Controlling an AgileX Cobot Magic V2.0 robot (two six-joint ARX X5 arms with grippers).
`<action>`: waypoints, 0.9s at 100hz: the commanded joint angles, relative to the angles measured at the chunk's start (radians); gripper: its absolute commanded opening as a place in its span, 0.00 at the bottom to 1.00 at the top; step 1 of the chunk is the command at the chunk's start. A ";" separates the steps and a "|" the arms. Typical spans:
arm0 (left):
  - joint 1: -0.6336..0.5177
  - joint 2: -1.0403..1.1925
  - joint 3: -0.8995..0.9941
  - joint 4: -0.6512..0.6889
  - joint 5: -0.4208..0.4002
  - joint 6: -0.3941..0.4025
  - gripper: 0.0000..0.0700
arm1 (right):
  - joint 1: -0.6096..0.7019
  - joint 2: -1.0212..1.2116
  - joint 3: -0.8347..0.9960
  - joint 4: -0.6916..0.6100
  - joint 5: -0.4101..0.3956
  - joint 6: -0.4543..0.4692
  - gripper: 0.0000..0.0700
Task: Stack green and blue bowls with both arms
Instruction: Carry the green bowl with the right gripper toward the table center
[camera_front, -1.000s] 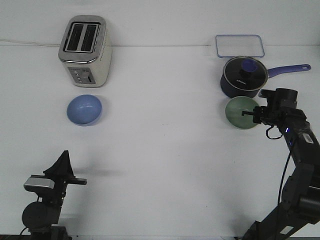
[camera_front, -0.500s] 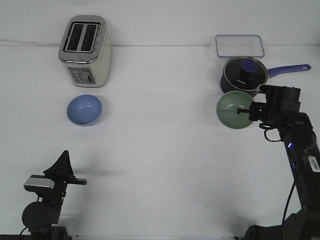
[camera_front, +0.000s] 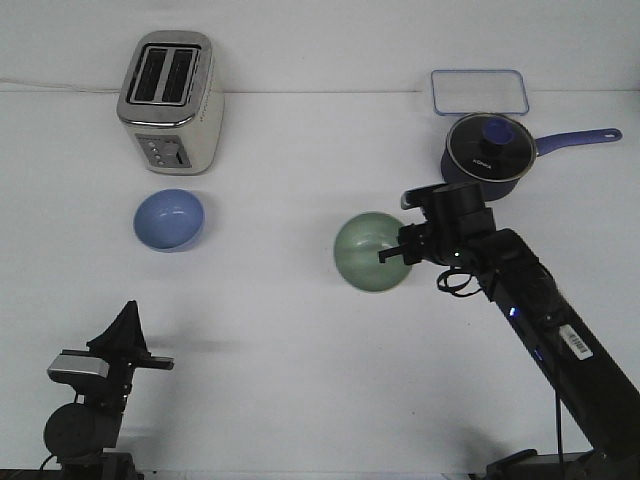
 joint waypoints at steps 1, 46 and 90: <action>0.002 -0.002 -0.018 0.011 -0.002 -0.002 0.01 | 0.051 0.022 0.008 0.021 -0.002 0.050 0.00; 0.002 -0.002 -0.018 0.011 -0.002 -0.002 0.01 | 0.246 0.187 0.006 0.045 -0.005 0.086 0.00; 0.002 -0.002 -0.018 0.011 -0.002 -0.002 0.01 | 0.278 0.292 -0.009 0.090 -0.013 0.090 0.00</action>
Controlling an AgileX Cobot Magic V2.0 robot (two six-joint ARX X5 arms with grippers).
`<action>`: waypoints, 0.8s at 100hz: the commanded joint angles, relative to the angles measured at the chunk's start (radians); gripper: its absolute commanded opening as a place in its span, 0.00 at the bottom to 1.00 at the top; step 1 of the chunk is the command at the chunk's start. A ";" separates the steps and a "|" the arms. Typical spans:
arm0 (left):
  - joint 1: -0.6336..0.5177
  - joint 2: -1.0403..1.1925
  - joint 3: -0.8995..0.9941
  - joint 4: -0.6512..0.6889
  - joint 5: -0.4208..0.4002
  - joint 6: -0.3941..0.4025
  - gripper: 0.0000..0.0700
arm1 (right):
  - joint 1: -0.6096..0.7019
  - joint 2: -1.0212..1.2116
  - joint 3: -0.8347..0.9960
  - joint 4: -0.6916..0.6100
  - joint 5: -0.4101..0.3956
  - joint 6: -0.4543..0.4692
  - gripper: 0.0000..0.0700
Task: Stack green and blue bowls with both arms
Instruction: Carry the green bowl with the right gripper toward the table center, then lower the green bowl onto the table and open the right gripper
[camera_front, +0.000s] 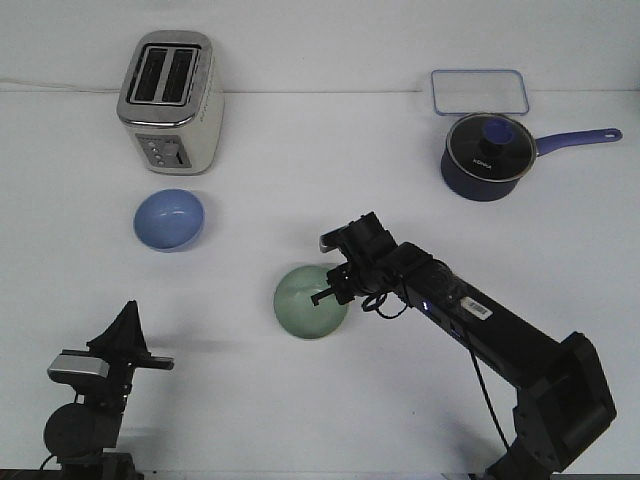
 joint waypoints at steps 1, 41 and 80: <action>0.002 -0.002 -0.018 0.011 -0.002 -0.002 0.01 | 0.008 0.031 0.010 0.019 -0.007 0.007 0.00; 0.002 -0.002 -0.018 0.011 -0.002 -0.002 0.01 | 0.008 0.043 0.010 0.019 -0.002 0.006 0.00; 0.002 -0.002 -0.018 0.011 -0.002 -0.002 0.01 | 0.008 0.064 0.010 0.001 0.004 0.000 0.04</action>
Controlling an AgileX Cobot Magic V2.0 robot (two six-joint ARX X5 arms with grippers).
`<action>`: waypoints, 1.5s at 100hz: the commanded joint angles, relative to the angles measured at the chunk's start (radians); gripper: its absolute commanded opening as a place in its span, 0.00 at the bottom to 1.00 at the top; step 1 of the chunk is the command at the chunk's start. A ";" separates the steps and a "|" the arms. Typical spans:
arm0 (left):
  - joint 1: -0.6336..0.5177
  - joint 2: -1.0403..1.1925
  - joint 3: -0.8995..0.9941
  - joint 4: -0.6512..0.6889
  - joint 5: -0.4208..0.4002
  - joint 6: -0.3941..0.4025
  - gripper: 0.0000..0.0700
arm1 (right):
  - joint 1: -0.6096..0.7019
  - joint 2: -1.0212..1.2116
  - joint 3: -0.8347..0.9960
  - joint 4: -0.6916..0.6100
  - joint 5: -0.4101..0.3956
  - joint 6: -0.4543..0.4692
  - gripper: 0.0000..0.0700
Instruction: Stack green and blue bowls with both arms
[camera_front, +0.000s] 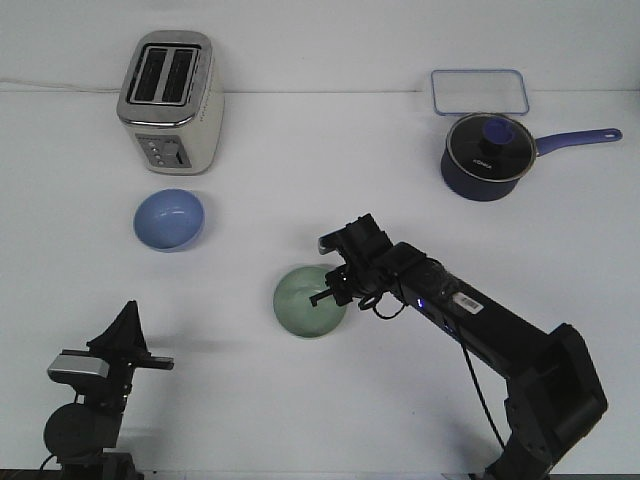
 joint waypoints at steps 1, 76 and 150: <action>0.002 -0.002 -0.018 0.011 -0.002 -0.002 0.01 | 0.008 0.027 0.010 -0.006 0.003 0.000 0.05; 0.002 -0.002 -0.018 0.011 -0.002 -0.002 0.01 | -0.067 -0.130 0.011 -0.022 0.005 -0.023 0.81; 0.002 -0.002 -0.018 0.011 -0.002 -0.002 0.01 | -0.434 -0.660 -0.132 -0.014 0.135 -0.211 0.81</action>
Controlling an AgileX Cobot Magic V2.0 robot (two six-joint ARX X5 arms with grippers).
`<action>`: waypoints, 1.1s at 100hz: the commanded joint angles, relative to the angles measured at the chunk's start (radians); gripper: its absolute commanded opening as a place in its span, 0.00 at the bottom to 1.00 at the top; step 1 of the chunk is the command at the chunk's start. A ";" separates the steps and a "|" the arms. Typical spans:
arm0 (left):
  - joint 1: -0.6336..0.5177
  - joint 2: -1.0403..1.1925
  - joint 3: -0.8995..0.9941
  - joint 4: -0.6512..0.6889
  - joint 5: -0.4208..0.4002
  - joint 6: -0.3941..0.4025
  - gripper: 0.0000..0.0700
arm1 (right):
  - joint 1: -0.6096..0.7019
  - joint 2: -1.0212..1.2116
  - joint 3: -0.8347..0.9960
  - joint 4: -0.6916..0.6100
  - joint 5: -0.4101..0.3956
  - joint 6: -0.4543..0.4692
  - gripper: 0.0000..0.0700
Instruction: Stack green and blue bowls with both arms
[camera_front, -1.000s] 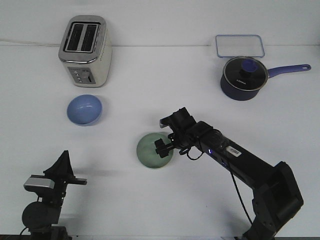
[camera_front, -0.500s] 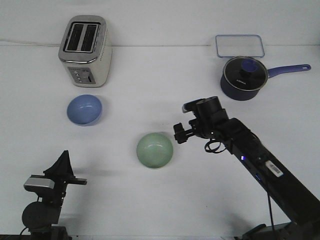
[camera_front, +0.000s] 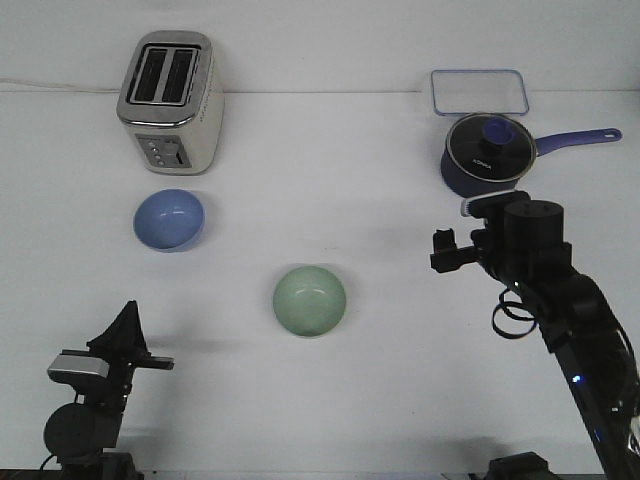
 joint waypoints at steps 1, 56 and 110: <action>0.002 -0.002 -0.018 0.011 -0.002 -0.002 0.01 | -0.008 -0.039 -0.047 0.045 0.000 -0.018 0.81; 0.002 -0.002 -0.018 0.011 -0.002 -0.002 0.01 | -0.023 -0.481 -0.723 0.620 0.000 0.019 0.81; 0.002 -0.002 -0.018 0.011 -0.002 -0.002 0.01 | -0.023 -0.548 -0.799 0.686 0.026 0.032 0.81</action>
